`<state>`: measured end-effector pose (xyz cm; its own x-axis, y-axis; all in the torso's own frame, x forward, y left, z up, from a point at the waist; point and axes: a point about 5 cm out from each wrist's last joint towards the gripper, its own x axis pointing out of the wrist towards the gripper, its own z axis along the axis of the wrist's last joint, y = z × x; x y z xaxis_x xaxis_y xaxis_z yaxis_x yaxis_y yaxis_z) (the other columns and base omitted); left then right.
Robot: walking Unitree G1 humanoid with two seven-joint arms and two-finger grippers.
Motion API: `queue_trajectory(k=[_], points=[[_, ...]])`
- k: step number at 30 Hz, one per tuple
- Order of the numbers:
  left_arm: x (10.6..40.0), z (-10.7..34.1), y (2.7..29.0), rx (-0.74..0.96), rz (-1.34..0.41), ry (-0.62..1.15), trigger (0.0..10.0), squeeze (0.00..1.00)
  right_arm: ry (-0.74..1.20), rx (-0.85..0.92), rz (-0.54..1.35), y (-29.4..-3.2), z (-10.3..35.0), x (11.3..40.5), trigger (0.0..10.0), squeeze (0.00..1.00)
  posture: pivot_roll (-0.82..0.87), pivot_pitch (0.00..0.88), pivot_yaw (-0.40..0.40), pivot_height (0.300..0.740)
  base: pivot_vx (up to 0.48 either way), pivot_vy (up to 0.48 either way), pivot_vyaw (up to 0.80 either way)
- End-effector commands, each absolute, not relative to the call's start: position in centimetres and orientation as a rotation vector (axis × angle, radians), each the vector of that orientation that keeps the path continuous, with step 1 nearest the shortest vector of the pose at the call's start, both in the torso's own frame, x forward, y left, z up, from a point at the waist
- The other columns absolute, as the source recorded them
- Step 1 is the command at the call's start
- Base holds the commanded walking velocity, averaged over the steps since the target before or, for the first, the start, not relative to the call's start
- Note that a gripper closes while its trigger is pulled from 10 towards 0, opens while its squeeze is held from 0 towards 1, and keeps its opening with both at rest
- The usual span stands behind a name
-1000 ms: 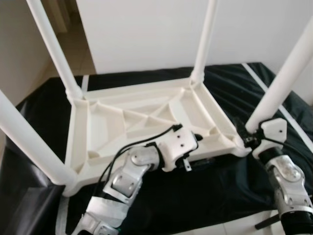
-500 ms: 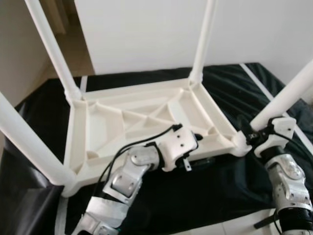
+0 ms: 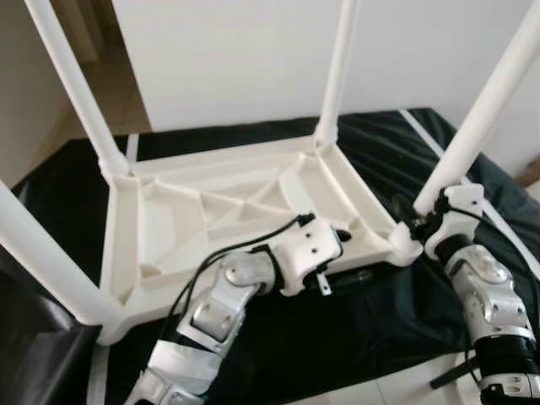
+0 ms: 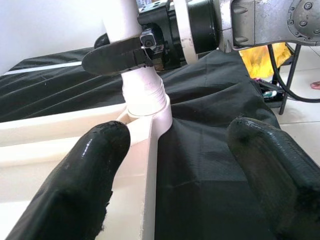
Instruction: Building children table
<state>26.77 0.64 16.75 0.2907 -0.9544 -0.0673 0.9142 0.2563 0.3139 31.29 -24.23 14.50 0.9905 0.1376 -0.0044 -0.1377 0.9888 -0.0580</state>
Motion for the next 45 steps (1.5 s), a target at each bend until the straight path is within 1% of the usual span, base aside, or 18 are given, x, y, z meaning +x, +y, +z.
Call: queue_trajectory(k=[1,3,4,7,12,14,18,23,27,30,34,36,40,41,42,43,44,45], points=[[27.0,16.8,0.8,0.311,-1.222,-0.144,10.0,0.0,0.238,0.004,0.093,-24.5,9.5,30.0,10.0,0.0,-0.07,0.034,-0.001,0.74,0.0,0.0,0.0],[27.0,16.8,0.8,0.311,-1.222,-0.144,10.0,0.0,0.238,0.004,0.093,-24.5,9.5,30.0,10.0,0.0,-0.07,0.034,-0.001,0.74,0.0,0.0,0.0],[27.0,16.9,0.9,0.31,-1.22,-0.144,10.0,0.0,0.238,0.067,0.042,-24.7,9.2,29.7,10.0,0.0,-0.07,0.034,0.001,0.74,0.0,0.0,0.0],[27.0,16.9,0.9,0.309,-1.221,-0.144,10.0,0.0,0.226,0.113,-0.007,-24.7,9.0,29.5,10.0,0.0,-0.07,0.035,0.005,0.74,0.0,0.0,0.0],[27.0,16.9,0.9,0.31,-1.225,-0.145,10.0,0.0,0.197,0.118,-0.076,-24.4,9.1,29.3,10.0,0.0,-0.08,0.034,0.008,0.74,0.0,0.0,0.0],[27.0,16.9,0.9,0.31,-1.225,-0.145,10.0,0.0,0.197,0.118,-0.076,-24.4,9.1,29.3,10.0,0.0,-0.08,0.034,0.008,0.74,0.0,0.0,0.0],[27.0,16.9,0.8,0.31,-1.228,-0.146,10.0,0.0,0.159,0.173,-0.136,-24.0,9.2,29.2,10.0,0.0,-0.08,0.033,0.008,0.74,0.0,0.0,0.0],[26.9,16.9,0.7,0.308,-1.229,-0.146,10.0,0.0,0.196,0.215,-0.164,-23.4,8.5,28.9,10.0,0.0,-0.08,0.034,0.004,0.74,0.0,0.0,0.0],[26.9,16.9,0.7,0.307,-1.229,-0.146,10.0,0.0,0.209,0.222,-0.197,-23.5,8.3,28.8,10.0,0.0,-0.08,0.033,0.005,0.74,0.0,0.0,0.0],[26.9,16.9,0.7,0.306,-1.228,-0.144,10.0,0.0,0.195,0.18,-0.258,-23.0,8.5,28.8,10.0,0.0,-0.08,0.037,0.0,0.74,0.0,0.0,0.0],[26.9,16.9,0.8,0.305,-1.226,-0.144,10.0,0.0,0.187,0.184,-0.293,-22.7,8.6,28.8,10.0,0.0,-0.07,0.036,0.0,0.74,0.0,0.0,0.0],[26.9,16.8,0.8,0.304,-1.225,-0.143,10.0,0.0,0.164,0.156,-0.362,-22.5,9.1,28.9,10.0,0.0,-0.07,0.036,0.0,0.74,0.0,0.0,0.0],[26.9,16.8,0.8,0.305,-1.224,-0.142,10.0,0.0,0.151,0.141,-0.393,-22.3,9.3,28.9,10.0,0.0,-0.07,0.036,0.0,0.74,0.0,0.0,0.0],[26.8,16.8,0.8,0.304,-1.225,-0.142,10.0,0.0,0.136,0.132,-0.432,-22.1,9.6,28.8,10.0,0.0,-0.07,0.03,-0.006,0.74,0.0,0.0,0.0],[26.8,16.8,0.7,0.305,-1.226,-0.144,10.0,0.0,0.12,0.142,-0.527,-21.8,9.9,28.5,10.0,0.0,-0.07,0.023,-0.008,0.74,0.0,0.0,0.0],[26.8,16.8,0.7,0.305,-1.226,-0.144,10.0,0.0,0.12,0.142,-0.527,-21.8,9.9,28.5,10.0,0.0,-0.07,0.023,-0.008,0.74,0.0,0.0,0.0],[26.8,16.8,0.7,0.306,-1.228,-0.146,10.0,0.0,0.122,0.16,-0.588,-21.4,10.0,28.3,10.0,0.0,-0.06,0.018,-0.009,0.74,0.0,0.0,0.0],[26.8,16.8,0.7,0.306,-1.228,-0.146,10.0,0.0,0.122,0.16,-0.588,-21.4,10.0,28.3,10.0,0.0,-0.06,0.018,-0.009,0.74,0.0,0.0,0.0]])
